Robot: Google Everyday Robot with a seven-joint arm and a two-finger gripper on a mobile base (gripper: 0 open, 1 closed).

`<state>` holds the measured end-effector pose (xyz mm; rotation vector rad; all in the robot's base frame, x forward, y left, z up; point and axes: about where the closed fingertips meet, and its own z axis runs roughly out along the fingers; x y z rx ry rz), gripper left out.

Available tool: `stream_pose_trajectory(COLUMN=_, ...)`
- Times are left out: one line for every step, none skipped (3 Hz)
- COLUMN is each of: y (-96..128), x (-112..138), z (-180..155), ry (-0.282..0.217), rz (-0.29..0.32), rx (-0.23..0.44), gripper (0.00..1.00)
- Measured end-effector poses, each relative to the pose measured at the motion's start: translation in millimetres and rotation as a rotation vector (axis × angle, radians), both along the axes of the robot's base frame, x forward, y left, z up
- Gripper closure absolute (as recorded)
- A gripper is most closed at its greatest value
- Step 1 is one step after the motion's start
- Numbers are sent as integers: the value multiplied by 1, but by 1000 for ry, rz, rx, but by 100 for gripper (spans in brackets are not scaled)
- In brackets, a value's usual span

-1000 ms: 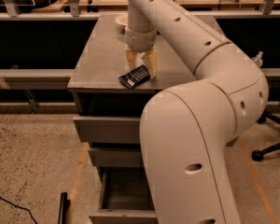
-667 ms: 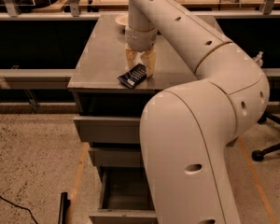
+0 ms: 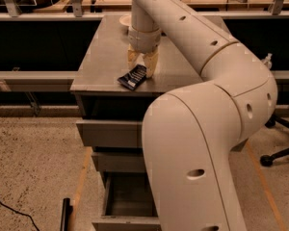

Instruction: Place rxbar blueberry into bottom drawer

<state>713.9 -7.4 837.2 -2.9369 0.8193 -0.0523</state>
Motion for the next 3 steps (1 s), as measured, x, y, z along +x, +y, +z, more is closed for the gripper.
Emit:
stream_pose_trajectory(y=0, x=0, z=0, ry=0, rz=0, rx=0, gripper=100)
stream_pose_trajectory(y=0, x=0, z=0, ry=0, rz=0, rx=0, gripper=100)
stream_pose_trajectory(y=0, x=0, z=1, ry=2, rz=-13, rx=3, gripper=100)
